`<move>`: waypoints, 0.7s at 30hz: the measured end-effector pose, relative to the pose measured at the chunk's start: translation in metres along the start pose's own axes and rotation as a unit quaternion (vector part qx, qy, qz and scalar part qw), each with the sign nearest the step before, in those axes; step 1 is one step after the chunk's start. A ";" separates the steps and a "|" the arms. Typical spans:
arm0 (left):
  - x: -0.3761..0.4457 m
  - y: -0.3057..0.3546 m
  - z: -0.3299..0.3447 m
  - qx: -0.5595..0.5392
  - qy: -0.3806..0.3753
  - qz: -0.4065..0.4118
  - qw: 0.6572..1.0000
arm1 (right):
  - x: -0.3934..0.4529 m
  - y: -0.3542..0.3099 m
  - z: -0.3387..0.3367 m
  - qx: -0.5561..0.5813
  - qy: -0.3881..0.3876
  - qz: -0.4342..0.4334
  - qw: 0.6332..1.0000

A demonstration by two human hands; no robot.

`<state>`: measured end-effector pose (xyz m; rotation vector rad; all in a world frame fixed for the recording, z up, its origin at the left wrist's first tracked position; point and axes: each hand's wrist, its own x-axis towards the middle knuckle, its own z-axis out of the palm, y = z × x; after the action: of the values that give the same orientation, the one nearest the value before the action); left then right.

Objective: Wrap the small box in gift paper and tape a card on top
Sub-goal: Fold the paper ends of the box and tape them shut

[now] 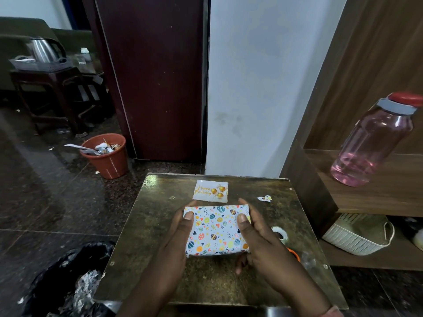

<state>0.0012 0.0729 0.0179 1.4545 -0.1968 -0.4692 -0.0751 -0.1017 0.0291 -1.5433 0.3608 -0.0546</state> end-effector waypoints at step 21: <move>-0.001 -0.013 0.002 0.219 -0.029 -0.084 0.972 | 0.002 0.009 -0.003 -0.317 0.082 0.085 0.941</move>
<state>-0.0030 0.0712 0.0053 1.9010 -0.2345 -0.6345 -0.0761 -0.1048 0.0196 -2.1435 0.6907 0.0772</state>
